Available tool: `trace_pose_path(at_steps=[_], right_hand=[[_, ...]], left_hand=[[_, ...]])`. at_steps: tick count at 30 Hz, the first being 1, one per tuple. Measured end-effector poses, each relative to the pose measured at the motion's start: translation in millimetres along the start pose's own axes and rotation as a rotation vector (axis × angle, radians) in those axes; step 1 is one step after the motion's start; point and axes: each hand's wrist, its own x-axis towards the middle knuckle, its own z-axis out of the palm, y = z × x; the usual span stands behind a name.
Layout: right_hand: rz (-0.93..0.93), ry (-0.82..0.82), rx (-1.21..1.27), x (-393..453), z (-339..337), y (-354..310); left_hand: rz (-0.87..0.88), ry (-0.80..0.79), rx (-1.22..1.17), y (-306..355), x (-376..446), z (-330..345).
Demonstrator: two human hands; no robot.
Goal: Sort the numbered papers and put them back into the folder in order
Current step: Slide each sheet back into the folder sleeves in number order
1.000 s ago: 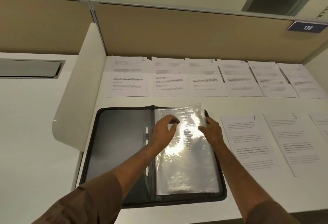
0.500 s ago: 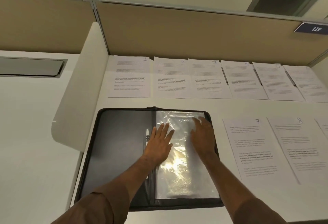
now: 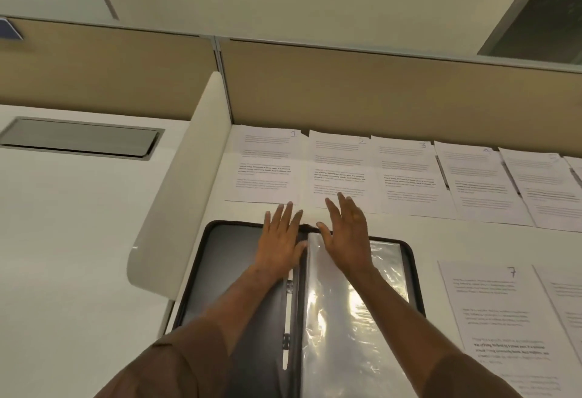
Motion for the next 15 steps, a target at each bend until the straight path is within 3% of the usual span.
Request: trace_pose_path(at_steps=[5, 15], right_hand=[[-0.011, -0.033, 0.004, 46.7, 5.3, -18.2], [0.006, -0.158, -0.025, 126.4, 36.3, -38.0]], left_hand=[[-0.103, 0.070, 0.013, -43.6, 42.3, -25.0], [-0.229, 0.040, 0.035, -96.8, 113.7, -17.8]])
